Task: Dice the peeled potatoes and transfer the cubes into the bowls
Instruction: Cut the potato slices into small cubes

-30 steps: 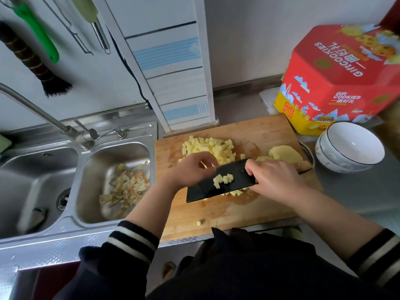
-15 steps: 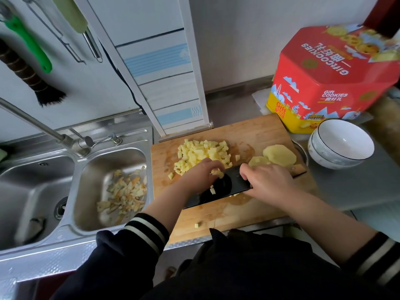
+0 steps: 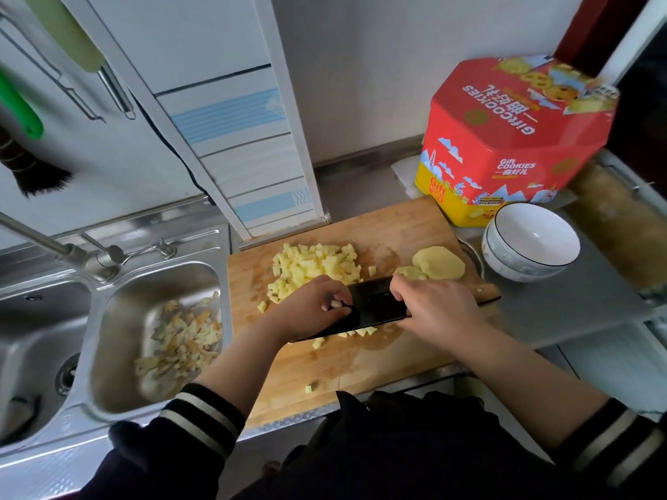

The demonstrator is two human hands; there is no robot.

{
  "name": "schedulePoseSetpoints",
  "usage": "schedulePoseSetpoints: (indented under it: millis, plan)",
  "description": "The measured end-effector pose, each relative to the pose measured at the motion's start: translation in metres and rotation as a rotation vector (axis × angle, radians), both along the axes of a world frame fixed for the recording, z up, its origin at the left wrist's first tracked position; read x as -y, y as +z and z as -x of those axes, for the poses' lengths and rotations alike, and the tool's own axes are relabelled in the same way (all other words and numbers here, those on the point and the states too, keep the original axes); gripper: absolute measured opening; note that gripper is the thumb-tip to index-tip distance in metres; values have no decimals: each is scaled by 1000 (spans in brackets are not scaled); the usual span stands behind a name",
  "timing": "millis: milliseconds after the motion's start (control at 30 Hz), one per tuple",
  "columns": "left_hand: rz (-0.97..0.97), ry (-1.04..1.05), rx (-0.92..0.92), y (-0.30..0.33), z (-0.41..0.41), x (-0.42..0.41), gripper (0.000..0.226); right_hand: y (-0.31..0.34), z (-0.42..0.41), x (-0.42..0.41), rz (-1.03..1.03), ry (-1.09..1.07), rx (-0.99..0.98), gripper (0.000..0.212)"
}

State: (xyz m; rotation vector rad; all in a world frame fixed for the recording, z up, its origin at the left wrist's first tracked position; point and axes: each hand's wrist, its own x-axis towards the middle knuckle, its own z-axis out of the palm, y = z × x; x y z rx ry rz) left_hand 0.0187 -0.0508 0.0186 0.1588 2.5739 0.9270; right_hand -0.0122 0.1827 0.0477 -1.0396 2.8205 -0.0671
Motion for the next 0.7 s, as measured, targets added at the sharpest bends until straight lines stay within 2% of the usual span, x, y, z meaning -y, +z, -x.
schedulePoseSetpoints:
  millis: [367, 500, 633, 700]
  plan:
    - [155, 226, -77, -17, 30, 24, 14, 2, -1, -12, 24, -37, -11, 37]
    - [86, 296, -153, -5, 27, 37, 13, 7, 2, -16, 24, -81, 26, 28]
    - [-62, 538, -342, 15, 4, 50, 10, 4, 1, -24, 60, -156, 60, 28]
    - [-22, 612, -407, 12, -21, 57, 10, -1, 0, -27, 90, -206, 59, 29]
